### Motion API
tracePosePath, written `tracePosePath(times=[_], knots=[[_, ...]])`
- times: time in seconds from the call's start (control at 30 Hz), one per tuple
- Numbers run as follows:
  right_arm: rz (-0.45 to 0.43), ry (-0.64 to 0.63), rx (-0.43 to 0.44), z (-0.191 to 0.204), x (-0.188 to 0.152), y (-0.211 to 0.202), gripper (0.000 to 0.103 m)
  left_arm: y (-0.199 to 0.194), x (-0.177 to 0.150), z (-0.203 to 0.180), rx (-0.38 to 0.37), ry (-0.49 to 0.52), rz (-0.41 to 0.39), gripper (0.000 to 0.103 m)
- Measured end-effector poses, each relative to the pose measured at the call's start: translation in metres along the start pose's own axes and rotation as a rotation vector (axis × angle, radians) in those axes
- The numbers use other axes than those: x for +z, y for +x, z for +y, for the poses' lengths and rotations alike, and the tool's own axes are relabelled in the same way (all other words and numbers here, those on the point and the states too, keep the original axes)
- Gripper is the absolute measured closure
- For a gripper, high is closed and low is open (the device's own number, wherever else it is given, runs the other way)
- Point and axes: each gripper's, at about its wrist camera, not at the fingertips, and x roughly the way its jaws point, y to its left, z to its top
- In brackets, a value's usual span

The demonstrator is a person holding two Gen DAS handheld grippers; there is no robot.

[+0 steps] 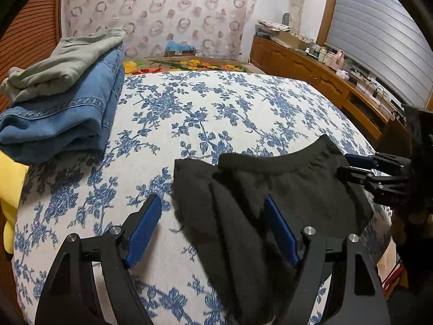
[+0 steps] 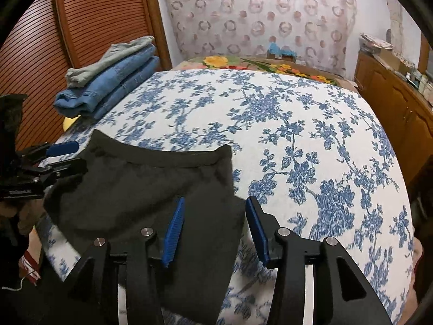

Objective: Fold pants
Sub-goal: 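Move both open grippers to the garment's waistband end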

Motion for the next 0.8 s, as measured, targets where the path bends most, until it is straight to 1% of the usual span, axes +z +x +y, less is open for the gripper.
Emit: tracePosePath(times=[0.17, 0.2, 0.27, 0.43, 0.5, 0.67, 0.8], knots=[[0.009, -0.008, -0.018, 0.001, 0.001, 0.010, 0.054, 0.009, 0.003, 0.002, 0.012, -0.014, 0.015, 0.024], [0.012, -0.010, -0.018, 0.001, 0.001, 0.012, 0.052, 0.010, 0.003, 0.003, 0.012, -0.017, 0.019, 0.024], [-0.009, -0.019, -0.027, 0.002, -0.002, 0.013, 0.049, 0.012, 0.003, 0.004, 0.012, -0.020, 0.025, 0.024], [-0.020, -0.030, -0.036, 0.004, -0.006, 0.013, 0.047, 0.021, 0.004, 0.005, 0.008, -0.029, 0.052, 0.024], [-0.020, -0.027, -0.031, 0.003, -0.006, 0.014, 0.045, 0.022, 0.004, 0.004, 0.015, -0.015, 0.050, 0.024], [-0.021, -0.032, -0.031, 0.003, -0.007, 0.013, 0.044, 0.026, 0.003, -0.002, 0.047, 0.040, 0.052, 0.022], [-0.022, -0.031, -0.027, 0.002, -0.007, 0.012, 0.044, 0.026, 0.004, 0.001, 0.035, 0.045, 0.056, 0.022]])
